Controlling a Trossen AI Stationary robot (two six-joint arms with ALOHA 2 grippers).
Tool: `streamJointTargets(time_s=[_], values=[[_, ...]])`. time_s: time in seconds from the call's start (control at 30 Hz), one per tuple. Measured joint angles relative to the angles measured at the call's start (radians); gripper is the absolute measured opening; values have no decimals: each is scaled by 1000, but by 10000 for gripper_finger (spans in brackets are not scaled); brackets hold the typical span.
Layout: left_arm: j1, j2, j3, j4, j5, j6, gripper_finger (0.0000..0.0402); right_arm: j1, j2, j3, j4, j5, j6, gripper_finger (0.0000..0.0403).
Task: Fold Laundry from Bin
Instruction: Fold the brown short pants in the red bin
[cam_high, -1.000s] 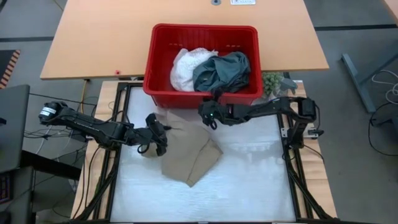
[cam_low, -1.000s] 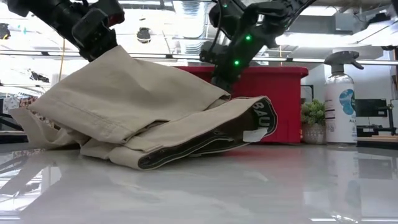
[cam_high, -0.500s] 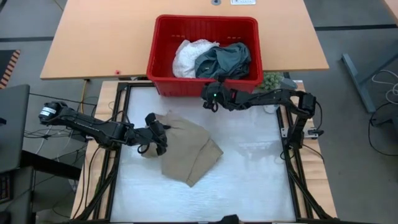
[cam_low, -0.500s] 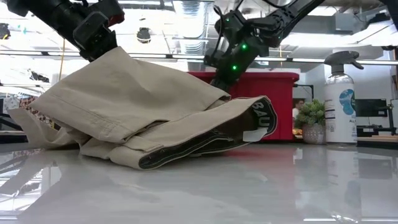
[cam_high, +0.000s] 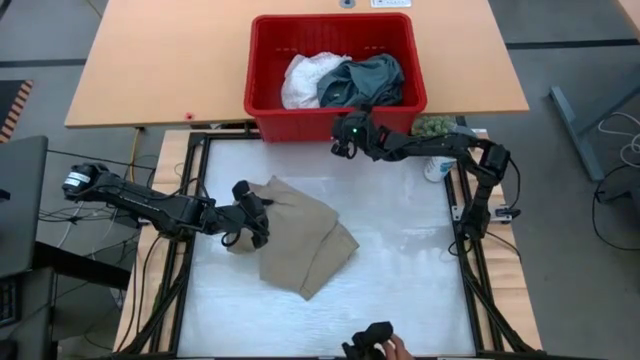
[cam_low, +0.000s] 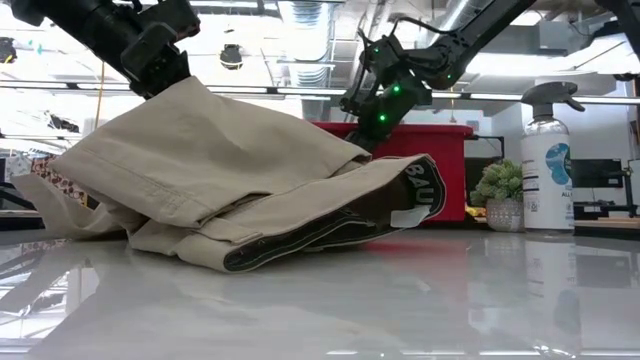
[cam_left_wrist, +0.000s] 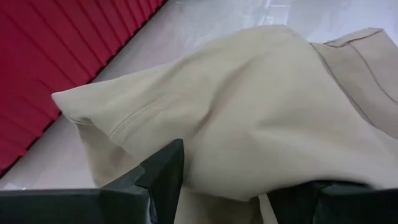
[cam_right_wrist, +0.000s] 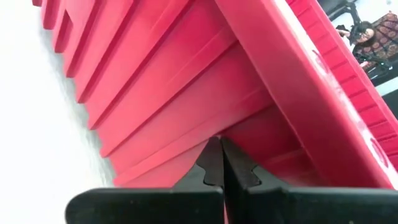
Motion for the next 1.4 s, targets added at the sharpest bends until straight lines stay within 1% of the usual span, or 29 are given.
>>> streamJointTargets(time_s=[0.07, 0.17, 0.27, 0.37, 0.47, 0.53, 0.57, 0.6, 0.67, 0.8, 0.83, 0.9, 0.93, 1.0, 1.1, 1.17, 1.27, 1.33, 1.4], values=[[0, 0, 0, 1, -14, -1, 194, 1, 0, 0, 10, -6, -1, 18], [0, 0, 0, 2, -33, 2, 194, 24, -4, -1, 27, -7, -46, 45], [0, -3, 1, 1, -31, 38, 202, 80, -17, 8, 32, 4, -135, 74], [0, -3, 17, -6, 2, 99, 221, 150, -35, 25, -5, 52, -203, 94], [-1, -3, 59, -77, 22, 136, 245, 212, -69, 35, -78, 103, -221, 114], [-1, -3, 93, -169, 28, 137, 262, 256, -108, 47, -149, 109, -188, 130], [-1, -3, 113, -226, 28, 136, 271, 277, -133, 47, -216, 108, -160, 139], [-2, -3, 137, -284, 31, 128, 279, 301, -157, 50, -264, 95, -128, 149], [-2, -2, 188, -398, 37, 118, 293, 349, -213, 55, -373, 34, -54, 168], [-6, -3, 290, -550, 42, 94, 308, 432, -323, 53, -602, -153, 122, 201], [-9, -3, 313, -555, 57, 91, 308, 452, -347, 53, -649, -206, 162, 207], [-27, -3, 355, -551, 100, 97, 309, 500, -381, 53, -738, -269, 236, 217], [-41, -3, 372, -545, 124, 99, 309, 526, -389, 53, -780, -286, 262, 219], [-82, 1, 384, -506, 138, 118, 309, 591, -391, 45, -810, -292, 287, 220], [-162, 41, 385, -485, 127, 179, 309, 695, -361, 29, -807, -289, 287, 220], [-214, 88, 384, -468, 118, 190, 308, 761, -323, 28, -797, -264, 292, 220], [-292, 190, 384, -444, 99, 196, 308, 850, -270, 27, -785, -204, 299, 220], [-339, 272, 384, -423, 67, 217, 308, 894, -238, 26, -748, -155, 299, 220], [-385, 364, 395, -411, 45, 252, 308, 930, -208, 26, -727, -132, 302, 220]])
